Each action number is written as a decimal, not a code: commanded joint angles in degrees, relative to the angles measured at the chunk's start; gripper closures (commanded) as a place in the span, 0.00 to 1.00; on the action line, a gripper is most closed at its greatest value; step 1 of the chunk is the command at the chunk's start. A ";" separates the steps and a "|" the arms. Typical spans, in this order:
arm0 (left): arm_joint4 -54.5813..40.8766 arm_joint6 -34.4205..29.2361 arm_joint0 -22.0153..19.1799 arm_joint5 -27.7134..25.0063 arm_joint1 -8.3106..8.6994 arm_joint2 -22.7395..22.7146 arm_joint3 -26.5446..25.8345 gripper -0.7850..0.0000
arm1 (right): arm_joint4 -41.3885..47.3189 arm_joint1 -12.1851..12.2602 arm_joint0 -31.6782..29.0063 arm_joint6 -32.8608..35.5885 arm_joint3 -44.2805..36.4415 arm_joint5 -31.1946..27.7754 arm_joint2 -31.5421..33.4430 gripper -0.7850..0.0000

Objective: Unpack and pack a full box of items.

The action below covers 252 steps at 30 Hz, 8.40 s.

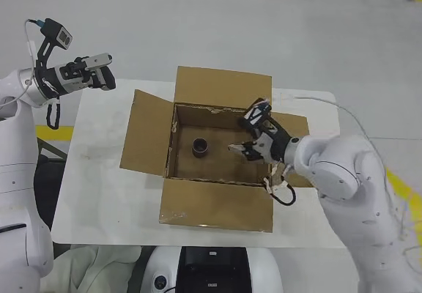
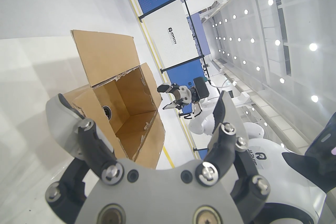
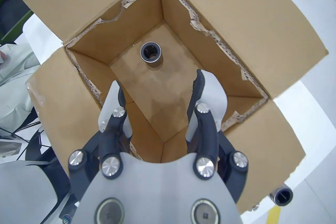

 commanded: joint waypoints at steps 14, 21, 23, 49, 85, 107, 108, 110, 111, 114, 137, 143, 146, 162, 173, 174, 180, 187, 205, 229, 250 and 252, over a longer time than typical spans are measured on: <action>0.00 0.00 0.00 0.00 0.00 0.00 0.00 0.00 | 4.92 3.33 -17.88 -2.62 -4.22 -2.68 24.74 0.29; 0.00 0.00 0.00 0.00 0.00 0.00 0.00 0.00 | 5.17 4.09 -21.43 -3.65 -2.90 -1.16 30.03 0.24; 0.00 0.00 0.00 0.00 0.00 0.00 0.00 0.00 | 4.31 4.29 -21.51 -3.30 -1.75 -0.34 30.57 0.25; 0.00 0.00 0.00 0.00 0.00 0.00 0.00 0.00 | 1.58 5.94 -19.30 -5.40 15.59 5.17 28.49 0.34; 0.00 0.00 0.00 0.00 0.00 0.00 0.00 0.00 | -3.64 6.08 -13.78 -9.96 25.87 18.25 19.61 0.51; 0.00 0.00 0.00 0.00 0.00 0.00 0.00 0.00 | -5.21 6.24 -13.33 -8.67 25.41 20.90 17.24 1.00; 0.00 0.00 0.00 0.00 0.00 0.00 0.00 0.00 | -5.07 6.27 -13.58 -8.54 24.80 20.88 17.37 1.00; 0.00 0.00 0.00 0.00 0.00 0.00 0.00 0.00 | -4.49 6.38 -14.45 -8.31 23.05 20.65 18.03 1.00; 0.00 0.00 0.00 0.00 0.00 0.00 0.00 0.00 | -4.47 6.47 -15.04 -8.11 22.07 20.60 18.47 1.00; 0.00 0.00 0.00 0.00 0.00 0.00 0.00 0.00 | -4.39 6.71 -17.06 -7.63 18.62 20.61 19.86 1.00; 0.00 0.00 0.00 0.00 0.00 0.00 0.00 0.00 | -4.67 7.70 -28.43 -9.29 -5.45 20.05 28.69 1.00; 0.00 0.00 0.00 0.00 0.00 0.00 0.00 0.00 | -4.76 7.75 -28.79 -10.16 -9.50 19.55 28.44 1.00; 0.00 0.00 0.00 0.00 0.00 0.00 0.00 0.00 | -5.81 7.85 -27.51 -9.47 -11.21 19.05 27.42 1.00; 0.00 0.00 0.00 0.00 0.00 0.00 0.00 0.00 | -10.02 7.51 -13.15 -6.72 -12.55 11.28 8.14 1.00; 0.00 0.00 0.00 0.00 0.00 0.00 0.00 0.00 | -9.92 5.51 -0.94 -5.11 -5.30 11.12 -7.21 1.00; 0.00 0.00 0.00 0.00 0.00 0.00 0.00 0.00 | -10.04 5.28 0.18 -4.85 -4.59 11.24 -8.44 1.00; 0.00 0.00 0.00 0.00 0.00 0.00 0.00 0.00 | -9.07 3.52 7.32 -3.49 1.22 12.17 -15.49 1.00; 0.00 0.00 0.00 0.00 0.00 0.00 0.00 0.00 | -7.40 0.74 15.45 -2.40 11.87 14.36 -23.40 1.00; 0.00 0.00 0.00 0.00 0.00 0.00 0.00 0.00 | -1.72 -4.76 22.70 -4.95 31.71 17.43 -32.04 1.00; 0.00 0.00 0.00 0.00 0.00 0.00 0.00 0.00 | 2.16 -9.54 26.84 -5.03 44.27 15.59 -35.59 0.63; 0.00 0.00 0.00 0.00 0.00 0.00 0.00 0.00 | -0.96 -7.31 21.55 -2.61 30.66 14.72 -27.13 0.51; 0.00 0.00 0.00 0.00 0.00 0.00 0.00 0.00 | -1.24 -6.59 19.90 -2.02 27.33 14.25 -25.08 0.50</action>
